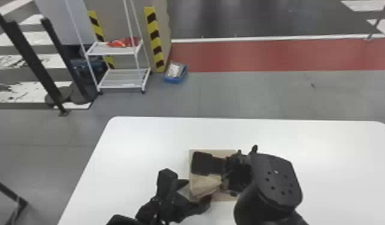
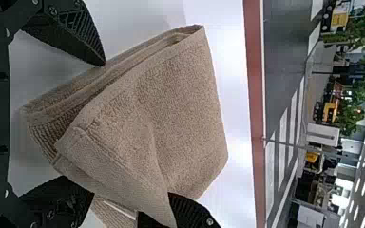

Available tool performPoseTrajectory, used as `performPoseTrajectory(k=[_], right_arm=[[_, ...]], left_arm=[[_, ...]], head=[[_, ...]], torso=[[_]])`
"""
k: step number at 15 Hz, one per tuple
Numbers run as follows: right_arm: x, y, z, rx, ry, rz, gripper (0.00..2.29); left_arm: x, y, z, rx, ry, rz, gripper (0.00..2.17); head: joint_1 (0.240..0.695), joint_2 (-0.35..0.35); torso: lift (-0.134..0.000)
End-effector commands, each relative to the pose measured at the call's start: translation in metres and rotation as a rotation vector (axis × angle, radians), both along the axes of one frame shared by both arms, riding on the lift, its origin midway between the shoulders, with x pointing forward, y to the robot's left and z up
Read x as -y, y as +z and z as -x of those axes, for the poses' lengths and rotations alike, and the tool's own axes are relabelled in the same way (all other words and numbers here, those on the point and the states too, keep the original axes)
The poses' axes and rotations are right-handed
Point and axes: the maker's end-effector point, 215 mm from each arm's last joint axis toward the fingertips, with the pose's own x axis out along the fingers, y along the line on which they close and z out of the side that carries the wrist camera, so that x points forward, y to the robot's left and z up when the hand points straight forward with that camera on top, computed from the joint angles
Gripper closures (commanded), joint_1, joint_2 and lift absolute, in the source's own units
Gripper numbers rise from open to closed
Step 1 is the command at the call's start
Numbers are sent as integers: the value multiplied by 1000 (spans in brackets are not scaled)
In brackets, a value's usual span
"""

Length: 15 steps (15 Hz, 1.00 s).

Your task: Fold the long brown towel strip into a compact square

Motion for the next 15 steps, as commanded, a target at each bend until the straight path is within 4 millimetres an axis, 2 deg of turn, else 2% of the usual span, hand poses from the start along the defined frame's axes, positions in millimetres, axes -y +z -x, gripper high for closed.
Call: performPoseTrajectory(k=[1,2,5,9,15], right_arm=[[-1,-3,2,3,-8,2,765],[-3,-3,2,2,-7,-1,660],[1,2,1,-2,-41,-22,552],[-3,13,9,-40,-59,-103,552],[9,26,-13,10,-108,-126,552]], left_arm=[[0,0,0,0,0,0,144],[0,1,0,3,0,0,144],[-2,1,-1,3,4,0,144],[-5,1,-2,3,10,0,144],[-7,-1,-1,-2,12,-3,144]], head=[[695,100],[695,100],[695,103],[695,102],[695,101]], torso=[[0],[0],[0],[0],[0]])
